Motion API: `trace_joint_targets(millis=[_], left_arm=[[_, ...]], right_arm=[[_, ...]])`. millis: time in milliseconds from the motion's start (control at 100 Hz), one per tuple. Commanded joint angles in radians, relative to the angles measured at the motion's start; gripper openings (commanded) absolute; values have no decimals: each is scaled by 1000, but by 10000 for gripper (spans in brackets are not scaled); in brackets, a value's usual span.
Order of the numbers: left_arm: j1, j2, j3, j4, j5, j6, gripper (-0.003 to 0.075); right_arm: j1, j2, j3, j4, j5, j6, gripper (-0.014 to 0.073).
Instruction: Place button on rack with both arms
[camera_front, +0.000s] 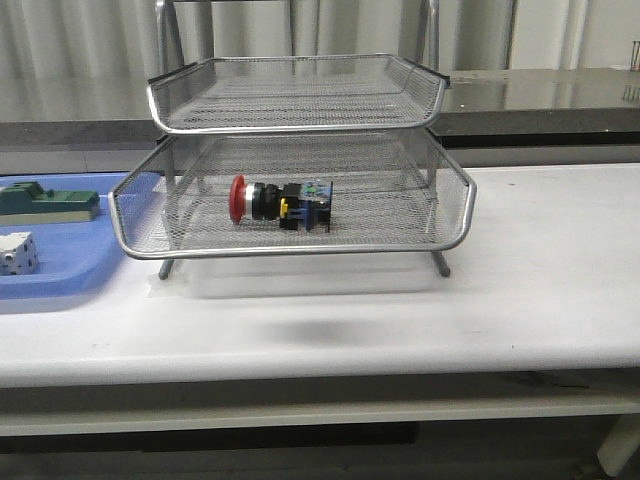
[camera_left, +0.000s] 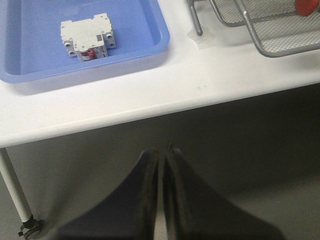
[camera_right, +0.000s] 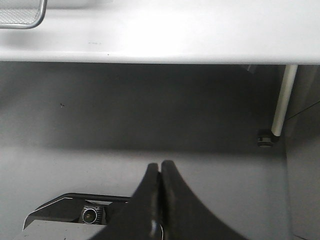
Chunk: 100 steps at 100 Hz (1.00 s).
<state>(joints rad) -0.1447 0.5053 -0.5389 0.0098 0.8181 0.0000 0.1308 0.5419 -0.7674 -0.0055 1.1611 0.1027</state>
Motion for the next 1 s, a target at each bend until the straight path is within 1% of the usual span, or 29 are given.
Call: trace_joint_targets(millis=[0,640,770,990], left_arm=[[2,6,-27,-10,-69,-12,-21],[2,6,-27,-10,-69,-12,-21],[2,6,-27,-10,-69,-12,-21],[2,6,-27,-10,-69,-12,-21]], right_arm=[[-3,3,-33,-2,-49,-1,-69],[-3,3,-33,-1,-50,-1,-69],[-3,3,-33,-1,-76,-1,-69],[-3,3,-33,73,-147,-1,-69]])
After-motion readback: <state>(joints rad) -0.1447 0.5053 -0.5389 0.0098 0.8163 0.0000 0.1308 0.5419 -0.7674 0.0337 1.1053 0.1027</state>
